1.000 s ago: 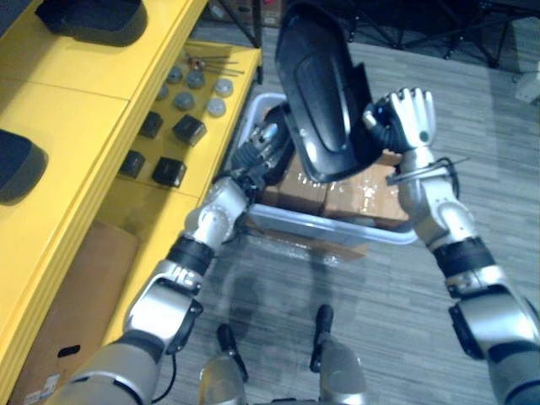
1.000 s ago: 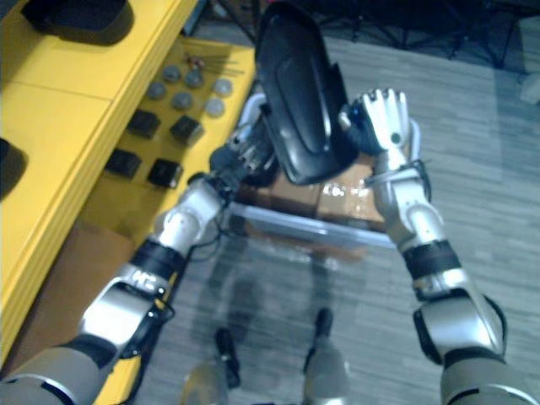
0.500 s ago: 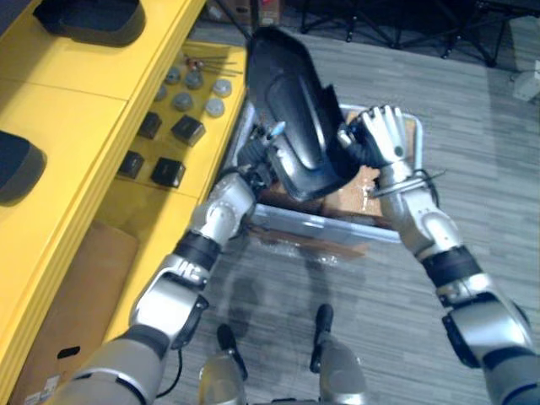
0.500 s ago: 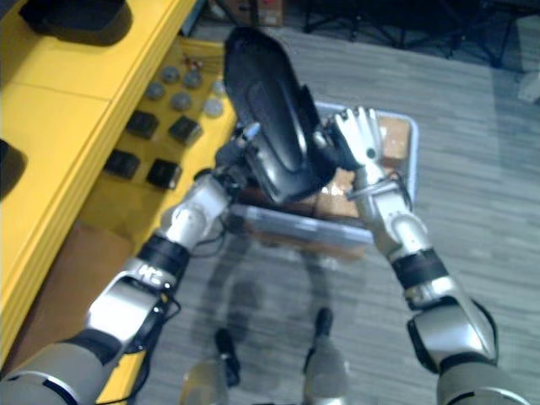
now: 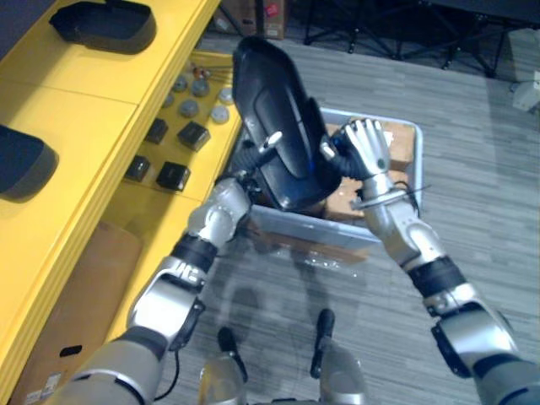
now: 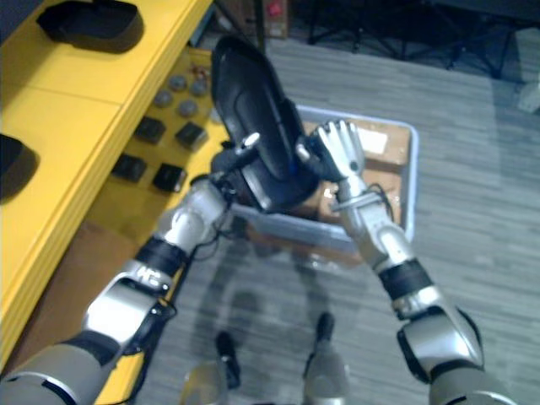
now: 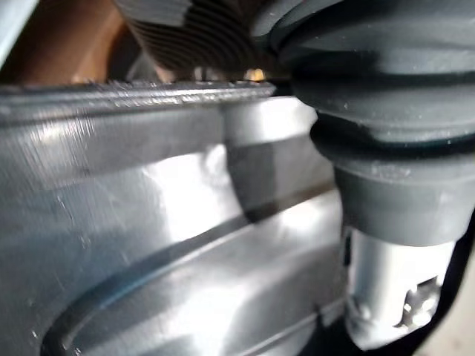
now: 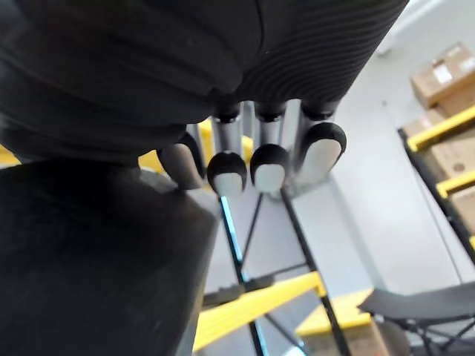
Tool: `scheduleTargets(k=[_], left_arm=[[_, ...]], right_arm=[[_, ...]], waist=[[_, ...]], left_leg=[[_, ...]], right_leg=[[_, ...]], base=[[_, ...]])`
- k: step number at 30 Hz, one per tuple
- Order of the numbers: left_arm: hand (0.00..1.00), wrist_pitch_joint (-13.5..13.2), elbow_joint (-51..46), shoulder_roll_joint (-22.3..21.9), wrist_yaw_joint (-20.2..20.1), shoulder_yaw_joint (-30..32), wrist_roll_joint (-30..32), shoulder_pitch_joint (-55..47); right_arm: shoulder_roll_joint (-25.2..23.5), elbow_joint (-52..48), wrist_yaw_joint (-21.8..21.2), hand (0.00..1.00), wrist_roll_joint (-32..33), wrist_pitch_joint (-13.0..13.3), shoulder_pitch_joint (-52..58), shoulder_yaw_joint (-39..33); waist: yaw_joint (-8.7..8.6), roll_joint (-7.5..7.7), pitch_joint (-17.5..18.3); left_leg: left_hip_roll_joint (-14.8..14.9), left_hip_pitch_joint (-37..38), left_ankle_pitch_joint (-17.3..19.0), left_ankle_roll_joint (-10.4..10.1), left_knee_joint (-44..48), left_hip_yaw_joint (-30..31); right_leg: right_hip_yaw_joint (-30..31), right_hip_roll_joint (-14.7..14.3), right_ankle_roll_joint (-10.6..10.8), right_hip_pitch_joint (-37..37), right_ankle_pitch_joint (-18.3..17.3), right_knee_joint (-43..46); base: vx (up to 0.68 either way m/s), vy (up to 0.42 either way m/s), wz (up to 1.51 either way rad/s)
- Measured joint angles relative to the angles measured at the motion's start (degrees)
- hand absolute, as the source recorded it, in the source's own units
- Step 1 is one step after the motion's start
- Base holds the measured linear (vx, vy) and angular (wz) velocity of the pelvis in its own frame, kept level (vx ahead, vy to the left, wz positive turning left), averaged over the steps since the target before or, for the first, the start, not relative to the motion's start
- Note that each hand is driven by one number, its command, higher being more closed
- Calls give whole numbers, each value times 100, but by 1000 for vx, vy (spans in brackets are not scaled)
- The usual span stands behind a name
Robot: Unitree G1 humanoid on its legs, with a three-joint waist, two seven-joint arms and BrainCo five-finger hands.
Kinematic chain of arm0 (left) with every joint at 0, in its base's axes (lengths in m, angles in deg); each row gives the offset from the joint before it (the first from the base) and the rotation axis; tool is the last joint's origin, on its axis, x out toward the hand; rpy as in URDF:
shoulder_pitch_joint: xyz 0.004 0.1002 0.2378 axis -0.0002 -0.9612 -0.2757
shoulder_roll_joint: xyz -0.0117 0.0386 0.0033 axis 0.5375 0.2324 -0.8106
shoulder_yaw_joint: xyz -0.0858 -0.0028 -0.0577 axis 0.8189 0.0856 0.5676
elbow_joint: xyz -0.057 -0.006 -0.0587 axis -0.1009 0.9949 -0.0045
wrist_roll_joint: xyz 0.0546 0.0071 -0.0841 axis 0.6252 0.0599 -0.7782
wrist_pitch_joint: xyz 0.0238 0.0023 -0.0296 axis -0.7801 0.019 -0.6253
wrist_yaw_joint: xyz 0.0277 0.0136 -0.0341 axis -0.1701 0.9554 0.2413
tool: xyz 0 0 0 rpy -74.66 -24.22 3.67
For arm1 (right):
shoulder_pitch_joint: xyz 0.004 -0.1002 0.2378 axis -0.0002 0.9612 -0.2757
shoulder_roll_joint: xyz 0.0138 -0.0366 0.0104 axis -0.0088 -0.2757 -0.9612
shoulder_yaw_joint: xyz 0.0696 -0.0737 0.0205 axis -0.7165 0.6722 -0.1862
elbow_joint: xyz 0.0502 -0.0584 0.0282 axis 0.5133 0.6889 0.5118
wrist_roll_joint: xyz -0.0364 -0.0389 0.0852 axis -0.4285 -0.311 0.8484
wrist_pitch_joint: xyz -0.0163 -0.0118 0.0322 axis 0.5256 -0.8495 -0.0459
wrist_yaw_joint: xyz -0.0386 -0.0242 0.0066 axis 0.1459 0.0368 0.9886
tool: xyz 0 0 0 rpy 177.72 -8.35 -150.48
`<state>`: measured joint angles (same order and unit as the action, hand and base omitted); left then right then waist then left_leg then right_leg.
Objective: Walk over and take plastic housings, then place them on the shelf
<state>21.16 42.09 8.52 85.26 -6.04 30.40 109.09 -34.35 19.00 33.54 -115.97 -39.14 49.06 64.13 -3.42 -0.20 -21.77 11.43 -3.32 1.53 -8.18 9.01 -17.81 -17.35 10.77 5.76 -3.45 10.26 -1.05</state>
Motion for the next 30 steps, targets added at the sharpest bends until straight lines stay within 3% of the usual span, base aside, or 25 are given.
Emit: scheduleTargets(k=[9, 10, 14, 19, 24, 30], left_arm=[[100, -430, -14, 22, -208, -69, 41, -187], [100, -490, -53, 23, -242, -70, 43, -252], [100, -628, -260, 25, -255, -217, 150, -582], [100, -661, -419, 16, -189, -359, 745, -733], [100, -855, -1057, 13, 108, -383, 1673, -1214], [100, -1207, -1555, -15, 308, -168, 2802, -1571]], right_arm=[[-101, -648, 56, 100, 72, 20, 317, 77], [-120, -675, 90, 0, 72, 25, 348, 82], [-273, -814, 198, 0, 165, 80, 619, 139], [-310, -835, 293, 0, 476, 81, 751, 202], [-446, -905, 290, 0, 1577, 95, 1103, 222], [-854, -1090, 354, 0, 2756, 399, 1420, 82]], waist=[[-26, 29, 14], [-34, 41, 21], [-36, 139, 77], [-13, 271, 154], [4, 296, 181], [90, 320, 215]], left_leg=[[-21, 141, 0, -1, -65, -6], [-22, 141, 0, 0, -70, -7], [-28, 157, -1, 0, -83, -8], [-35, 181, -1, 1, -86, -2], [-54, 347, -2, 1, -157, 4], [-74, 340, -5, 2, -170, 6]], right_leg=[[-14, -4, 13, 162, 11, -104], [-14, -4, 13, 161, 11, -107], [-12, -3, 13, 170, 11, -116], [-10, 5, 16, 196, 12, -119], [-24, 9, 21, 359, 14, -171], [-34, 14, 43, 369, 42, -242]], base=[[0, 0, 0], [0, 0, 0], [0, 0, 0], [0, 0, 0], [0, 0, 0], [0, 0, 0]])
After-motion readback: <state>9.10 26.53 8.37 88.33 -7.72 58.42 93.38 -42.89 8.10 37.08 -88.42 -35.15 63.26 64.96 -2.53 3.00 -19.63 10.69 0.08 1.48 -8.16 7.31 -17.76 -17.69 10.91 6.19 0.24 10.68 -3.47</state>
